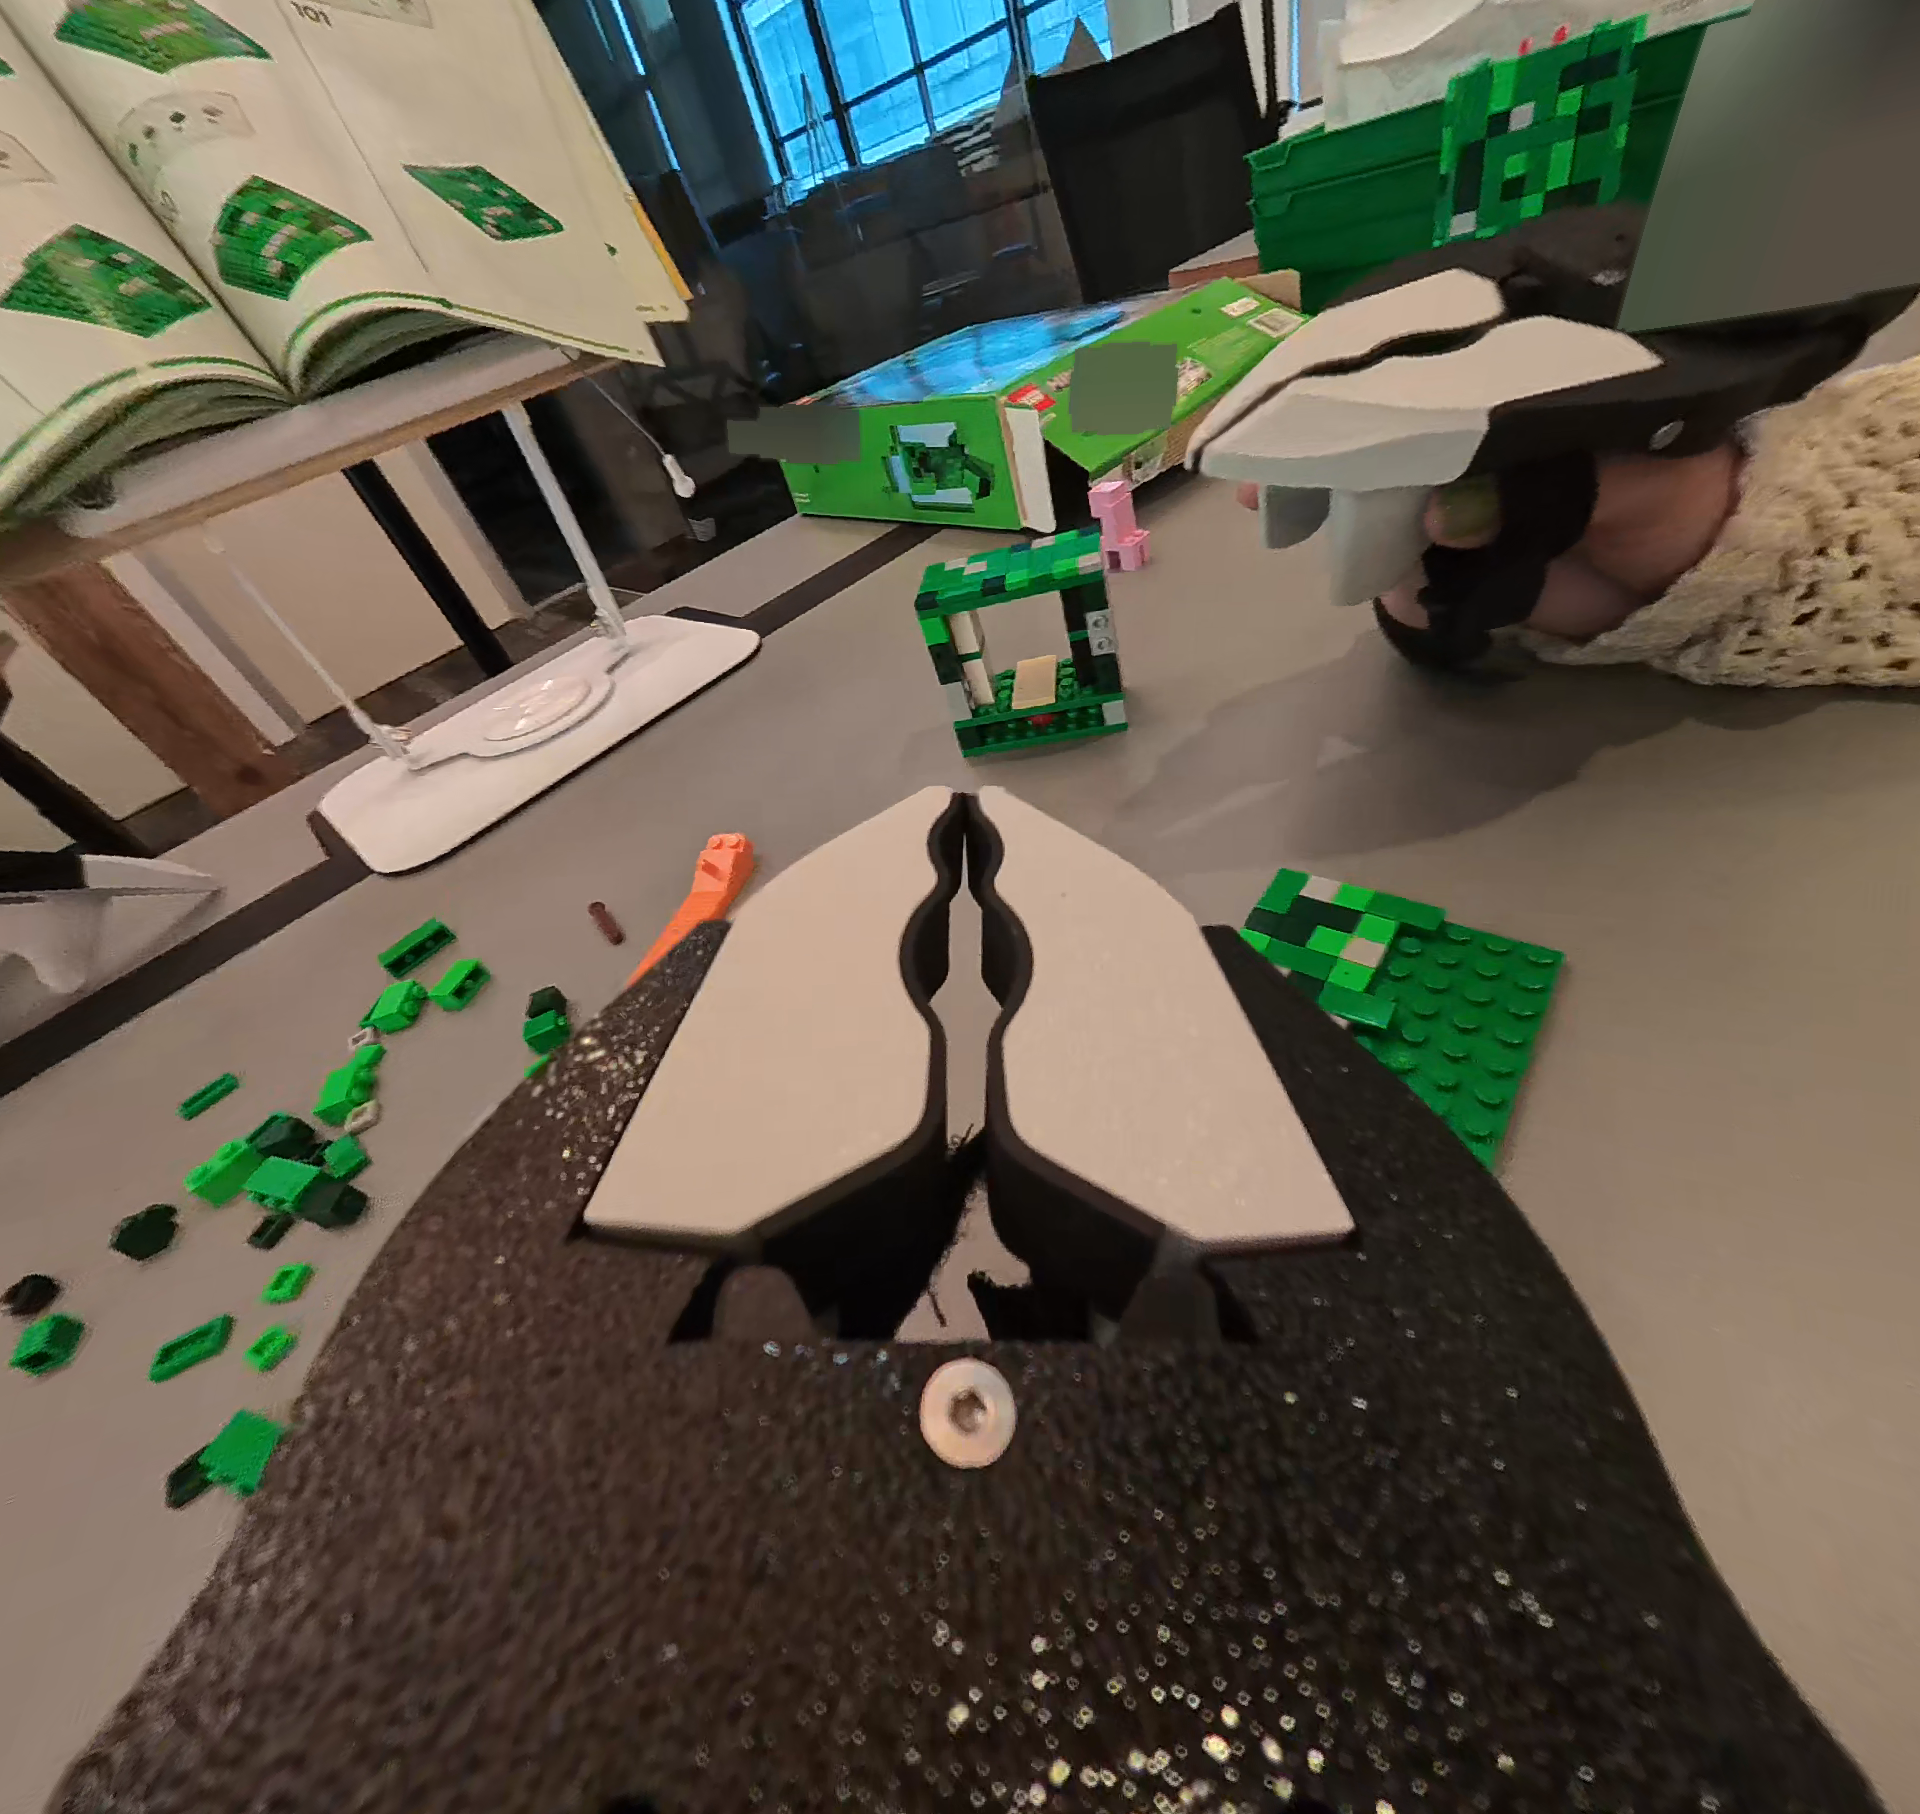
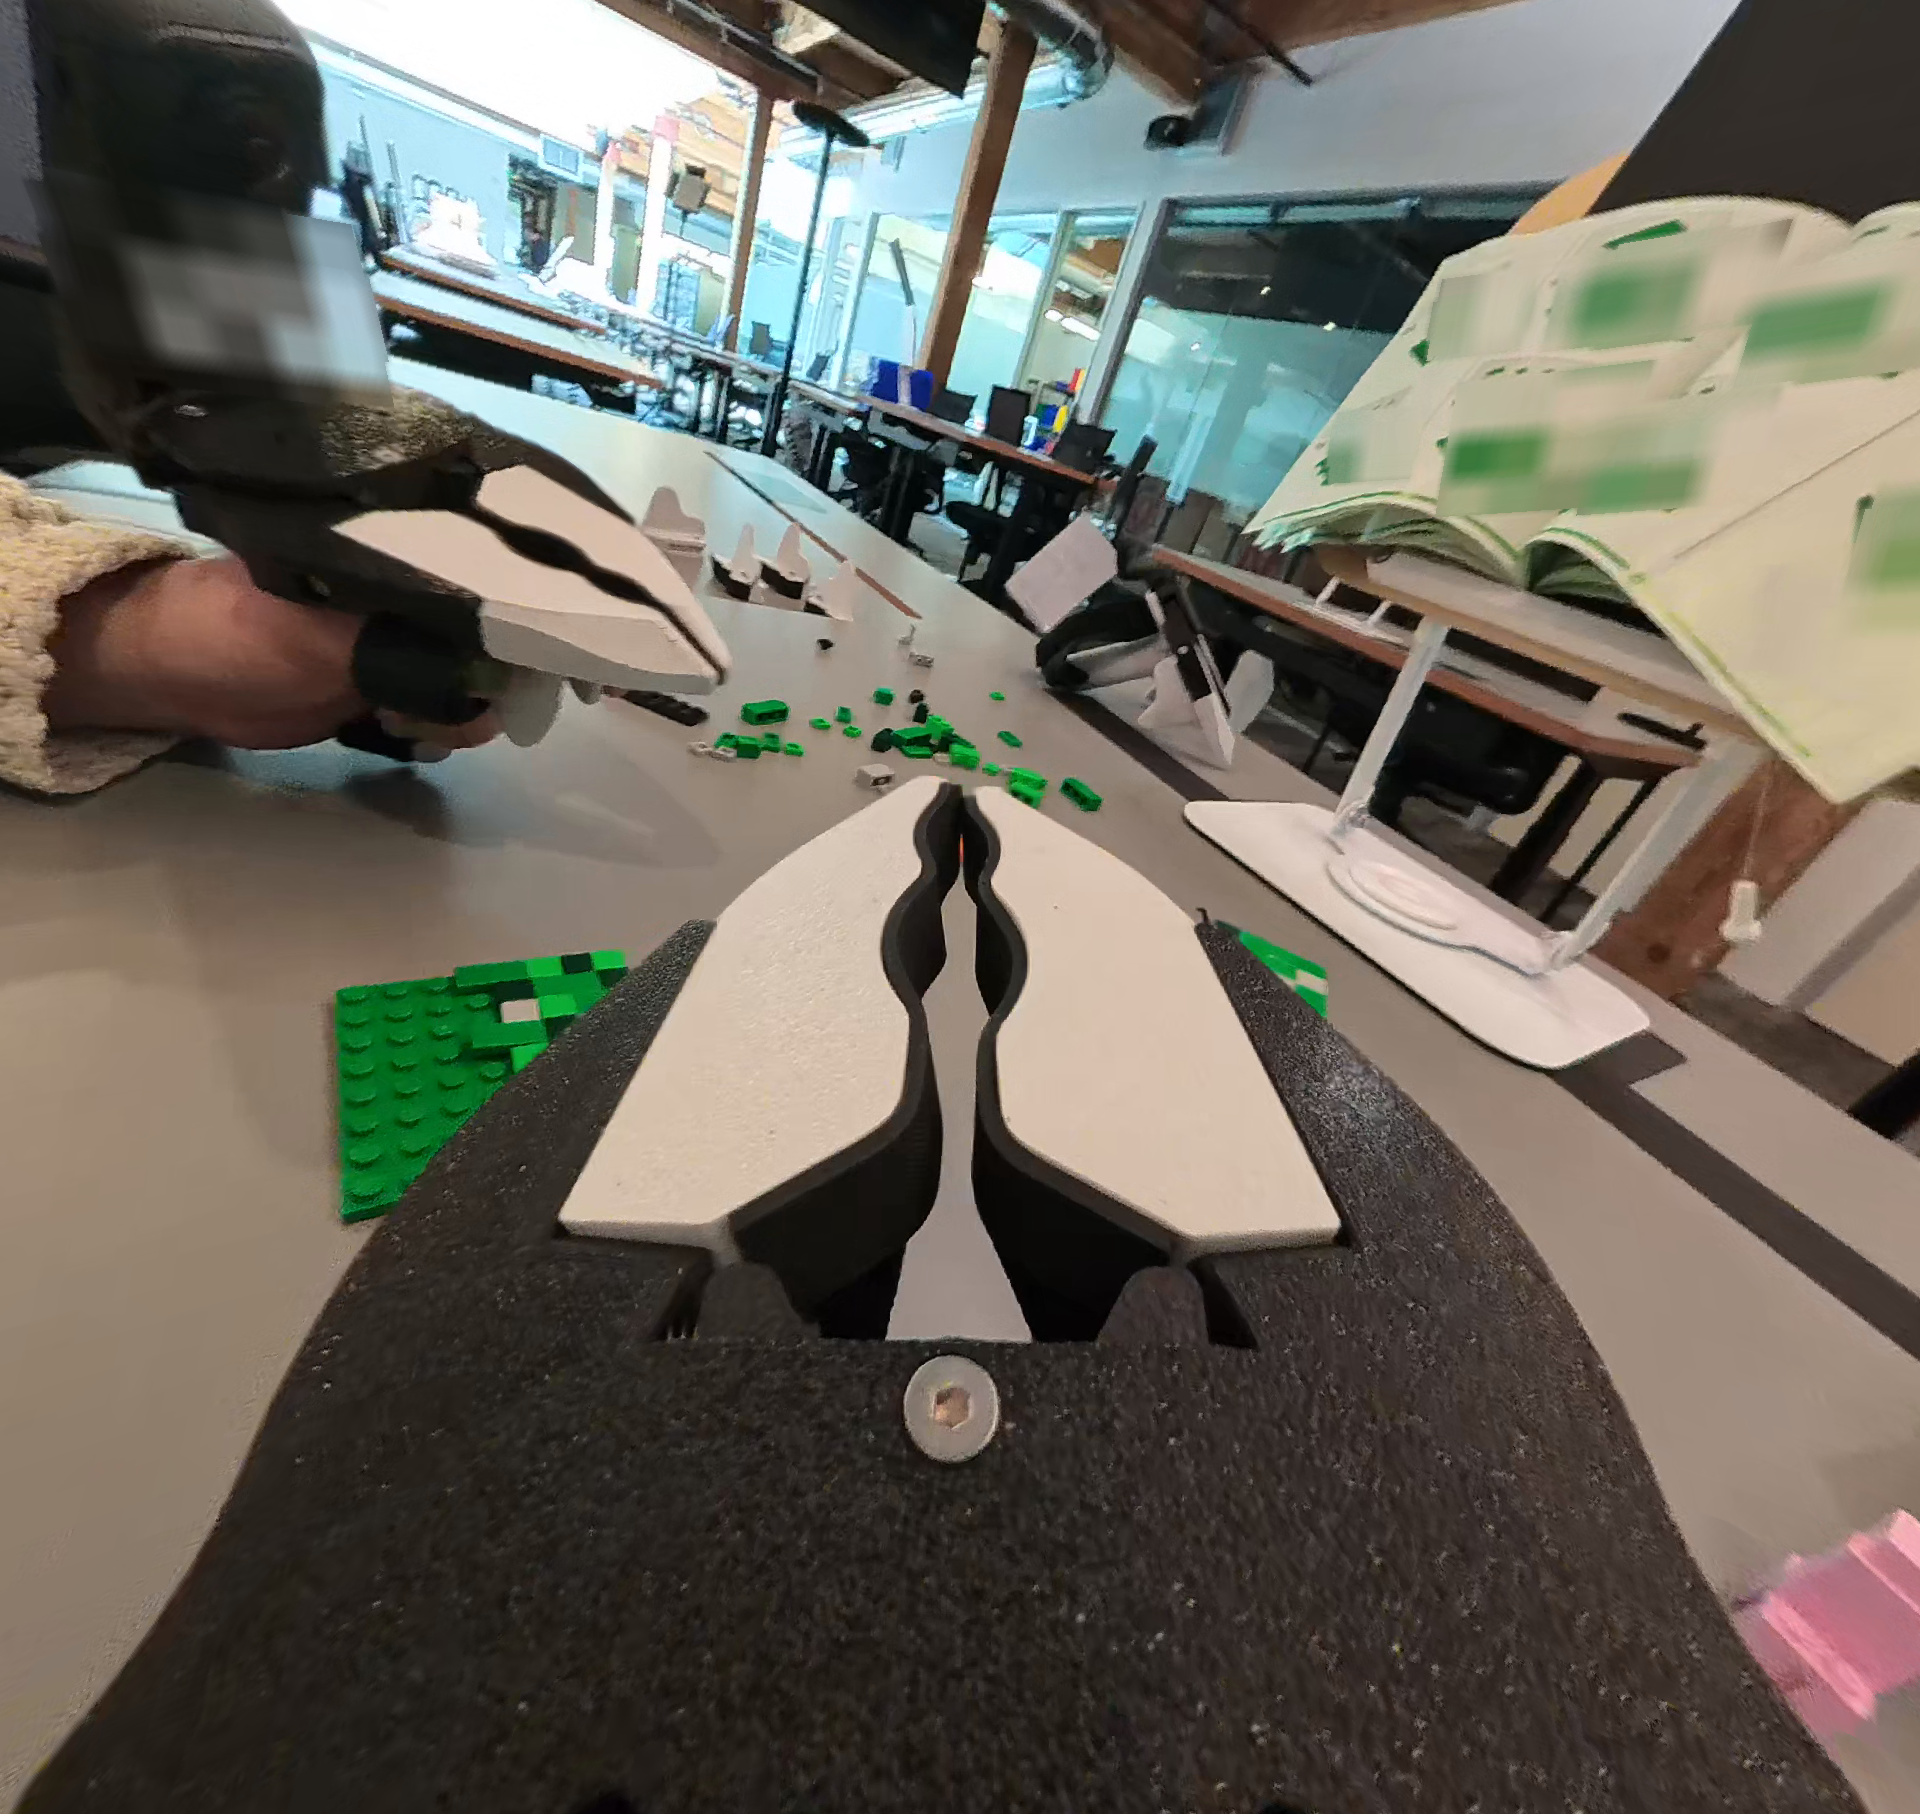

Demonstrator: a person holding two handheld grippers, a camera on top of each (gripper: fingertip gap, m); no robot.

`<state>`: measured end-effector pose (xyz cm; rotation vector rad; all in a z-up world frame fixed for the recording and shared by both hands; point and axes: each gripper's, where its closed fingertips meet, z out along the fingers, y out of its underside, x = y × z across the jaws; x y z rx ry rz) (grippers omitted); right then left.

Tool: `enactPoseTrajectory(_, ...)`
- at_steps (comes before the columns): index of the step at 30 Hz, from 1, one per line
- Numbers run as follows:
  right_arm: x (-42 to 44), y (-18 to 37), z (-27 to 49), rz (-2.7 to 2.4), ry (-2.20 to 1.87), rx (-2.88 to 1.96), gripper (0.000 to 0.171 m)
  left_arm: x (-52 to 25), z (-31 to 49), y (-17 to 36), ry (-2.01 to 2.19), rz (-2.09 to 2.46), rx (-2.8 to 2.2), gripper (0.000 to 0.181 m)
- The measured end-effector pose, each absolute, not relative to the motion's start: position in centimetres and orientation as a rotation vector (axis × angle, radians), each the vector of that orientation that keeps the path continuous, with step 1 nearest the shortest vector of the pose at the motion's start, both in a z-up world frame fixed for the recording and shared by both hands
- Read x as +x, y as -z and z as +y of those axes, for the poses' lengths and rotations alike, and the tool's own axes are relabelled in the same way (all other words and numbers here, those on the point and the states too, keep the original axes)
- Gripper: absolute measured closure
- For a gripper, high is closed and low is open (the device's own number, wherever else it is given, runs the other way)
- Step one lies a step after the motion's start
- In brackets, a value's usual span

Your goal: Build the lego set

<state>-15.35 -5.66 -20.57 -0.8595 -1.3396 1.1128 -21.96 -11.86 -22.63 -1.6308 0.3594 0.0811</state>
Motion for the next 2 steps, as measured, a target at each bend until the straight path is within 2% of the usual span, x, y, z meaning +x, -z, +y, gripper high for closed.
enactPoseTrajectory(2,-15.30,20.45,-5.21,-1.313,-1.094,-0.857,0.171,-21.70,-12.08,22.41,-0.026,0.353,-1.626,0.181)
